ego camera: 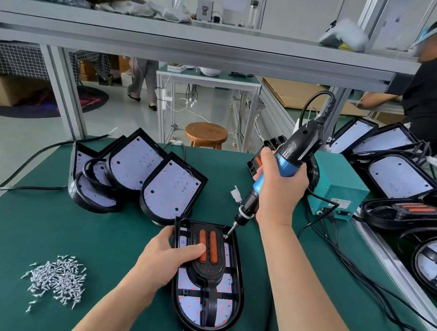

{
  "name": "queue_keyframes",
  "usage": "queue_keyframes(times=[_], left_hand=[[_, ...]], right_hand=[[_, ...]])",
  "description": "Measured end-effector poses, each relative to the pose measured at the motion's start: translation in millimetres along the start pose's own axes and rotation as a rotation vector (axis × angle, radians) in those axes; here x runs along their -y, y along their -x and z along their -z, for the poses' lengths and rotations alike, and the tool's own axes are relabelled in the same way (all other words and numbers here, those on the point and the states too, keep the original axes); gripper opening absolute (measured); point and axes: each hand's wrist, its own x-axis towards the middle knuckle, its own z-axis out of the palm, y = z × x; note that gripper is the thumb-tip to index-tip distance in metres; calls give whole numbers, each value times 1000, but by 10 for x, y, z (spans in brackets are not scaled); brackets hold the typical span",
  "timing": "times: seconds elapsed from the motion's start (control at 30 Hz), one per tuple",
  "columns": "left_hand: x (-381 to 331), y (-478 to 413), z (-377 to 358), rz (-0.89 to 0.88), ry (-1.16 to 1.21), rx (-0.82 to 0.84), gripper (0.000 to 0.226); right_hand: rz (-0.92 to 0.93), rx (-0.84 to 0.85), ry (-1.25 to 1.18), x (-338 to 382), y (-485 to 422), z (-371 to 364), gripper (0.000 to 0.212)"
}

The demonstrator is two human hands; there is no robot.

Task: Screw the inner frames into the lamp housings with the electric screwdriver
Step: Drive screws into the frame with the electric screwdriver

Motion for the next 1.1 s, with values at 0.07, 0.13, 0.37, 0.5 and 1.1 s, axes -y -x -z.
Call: queue_keyframes(times=[0.07, 0.13, 0.37, 0.5, 1.1], left_hand=[[-6, 2, 1, -2, 3, 2, 56], [-8, 3, 3, -2, 1, -1, 55], [-9, 7, 7, -10, -1, 5, 56], [-22, 1, 13, -12, -7, 8, 56], [19, -29, 4, -22, -5, -3, 56]], right_hand=[[5, 8, 5, 3, 6, -6, 21], [1, 15, 7, 10, 14, -14, 21], [0, 30, -1, 13, 26, -4, 20], [-19, 45, 2, -8, 23, -50, 21], [-21, 83, 50, 0, 31, -84, 14]])
